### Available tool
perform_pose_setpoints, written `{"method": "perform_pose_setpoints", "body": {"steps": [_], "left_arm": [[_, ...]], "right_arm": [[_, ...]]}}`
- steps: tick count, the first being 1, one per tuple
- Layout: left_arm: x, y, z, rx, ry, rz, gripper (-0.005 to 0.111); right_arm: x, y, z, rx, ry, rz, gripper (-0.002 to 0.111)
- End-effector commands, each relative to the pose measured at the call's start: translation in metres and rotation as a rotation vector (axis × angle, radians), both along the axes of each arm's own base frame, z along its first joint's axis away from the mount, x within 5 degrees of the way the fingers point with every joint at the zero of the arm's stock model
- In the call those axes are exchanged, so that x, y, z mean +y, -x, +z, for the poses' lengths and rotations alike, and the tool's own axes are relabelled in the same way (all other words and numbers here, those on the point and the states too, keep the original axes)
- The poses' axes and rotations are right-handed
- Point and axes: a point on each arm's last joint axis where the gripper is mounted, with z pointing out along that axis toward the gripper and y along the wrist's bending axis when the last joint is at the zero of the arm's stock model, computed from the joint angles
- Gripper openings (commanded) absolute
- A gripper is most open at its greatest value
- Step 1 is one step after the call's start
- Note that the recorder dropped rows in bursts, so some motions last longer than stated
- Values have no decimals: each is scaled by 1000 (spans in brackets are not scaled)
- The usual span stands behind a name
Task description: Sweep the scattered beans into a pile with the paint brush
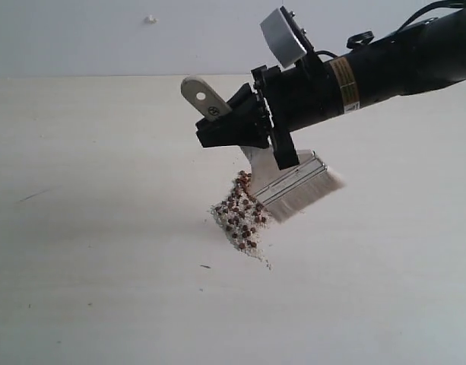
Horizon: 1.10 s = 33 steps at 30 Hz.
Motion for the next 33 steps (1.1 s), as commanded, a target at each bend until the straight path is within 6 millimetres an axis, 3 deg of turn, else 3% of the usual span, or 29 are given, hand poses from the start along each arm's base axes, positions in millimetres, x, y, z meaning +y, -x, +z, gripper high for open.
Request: {"method": "perform_pose_setpoints", "body": {"steps": [1,6,11,16,21,33], "left_arm": [[0,0,-2,3,-7,4,0],[0,0,-2,3,-7,4,0],[0,0,-2,3,-7,4,0],[0,0,-2,3,-7,4,0],[0,0,-2,3,-7,4,0],[0,0,-2,3,-7,4,0]], "right_arm": [[-7,26,2,17,6,20,0],[-14,55,-26,77,16,33,0],[6,66,-28,32,-28,77,0],[11,54,-53,73,-42,41,0],[13,47,-64,49,-79,-8,0],[26,12,-60,12,-121,-34,0]]}}
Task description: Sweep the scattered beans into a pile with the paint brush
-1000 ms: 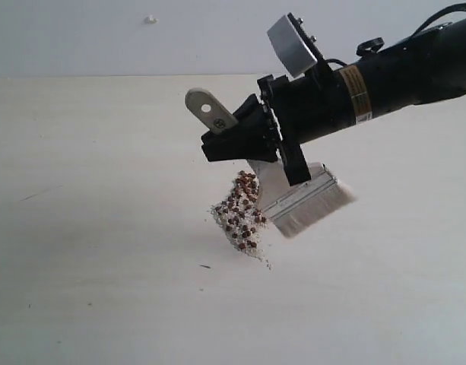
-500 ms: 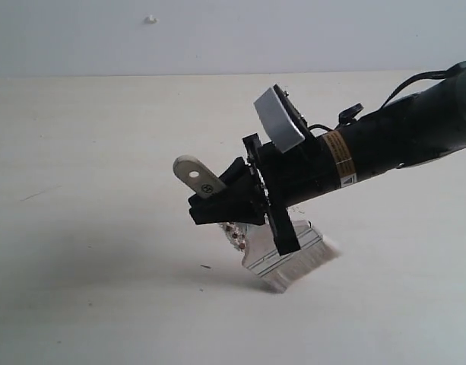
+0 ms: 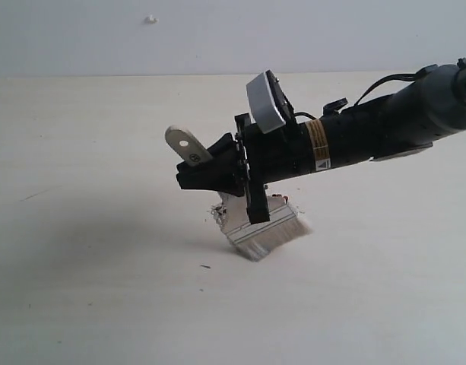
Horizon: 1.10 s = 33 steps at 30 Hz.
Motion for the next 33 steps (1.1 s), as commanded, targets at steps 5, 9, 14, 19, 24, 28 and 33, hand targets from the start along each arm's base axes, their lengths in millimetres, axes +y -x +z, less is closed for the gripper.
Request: {"method": "perform_pose_setpoints", "body": {"steps": [5,9,14,19,24,28,33], "left_arm": [[0,0,-2,3,-7,4,0],[0,0,-2,3,-7,4,0],[0,0,-2,3,-7,4,0],[0,0,-2,3,-7,4,0],[0,0,-2,3,-7,4,0],[0,0,-2,3,-7,4,0],[0,0,-2,3,-7,4,0]], "right_arm": [[7,-19,2,2,-35,-26,0],[9,-23,7,35,-23,-14,0],[9,-23,20,51,-30,-19,0],[8,-18,56,54,-62,-36,0],[-3,-22,67,78,42,-288,0],[-13,-18,71,41,-29,-445,0],[-40,-5,64,-53,-205,-745,0]]}}
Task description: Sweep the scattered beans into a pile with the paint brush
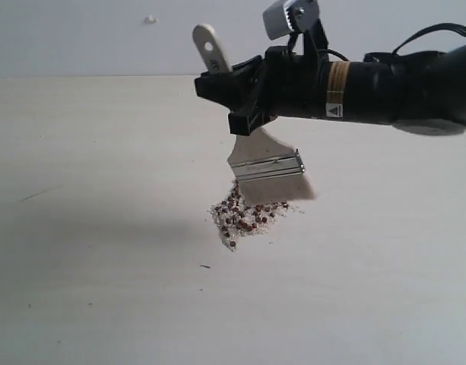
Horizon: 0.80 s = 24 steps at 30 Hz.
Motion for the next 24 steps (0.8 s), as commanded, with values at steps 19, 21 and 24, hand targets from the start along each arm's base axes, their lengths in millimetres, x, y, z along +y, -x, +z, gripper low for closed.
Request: {"method": "perform_pose_setpoints", "body": {"steps": [19,21,24], "left_arm": [[0,0,-2,3,-7,4,0],[0,0,-2,3,-7,4,0],[0,0,-2,3,-7,4,0]], "right_arm": [[-82,12,-54,-24,-116,-881,0],[-82,12,-62,-1,-93,-893,0],[-82,12,-71,35,-60,-893,0]]}}
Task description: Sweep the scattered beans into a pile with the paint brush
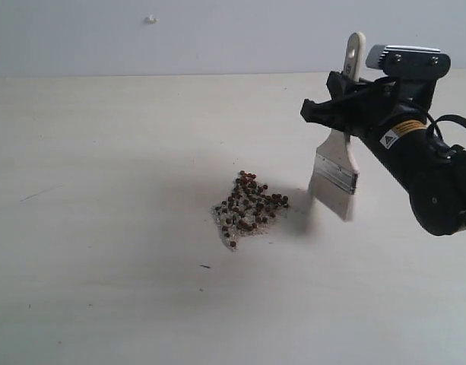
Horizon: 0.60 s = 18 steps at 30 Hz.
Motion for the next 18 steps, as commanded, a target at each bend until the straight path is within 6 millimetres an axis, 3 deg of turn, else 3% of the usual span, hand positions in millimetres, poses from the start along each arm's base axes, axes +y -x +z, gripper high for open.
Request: {"method": "perform_pose_setpoints", "body": {"steps": [1,8,18], "left_arm": [[0,0,-2,3,-7,4,0],[0,0,-2,3,-7,4,0],[0,0,-2,3,-7,4,0]], "right_arm": [[-1,1,-12,52,28,-8,0],[7,2,-23,93,9,74,0],[24,-2,-21,75,-54,220,0]]}}
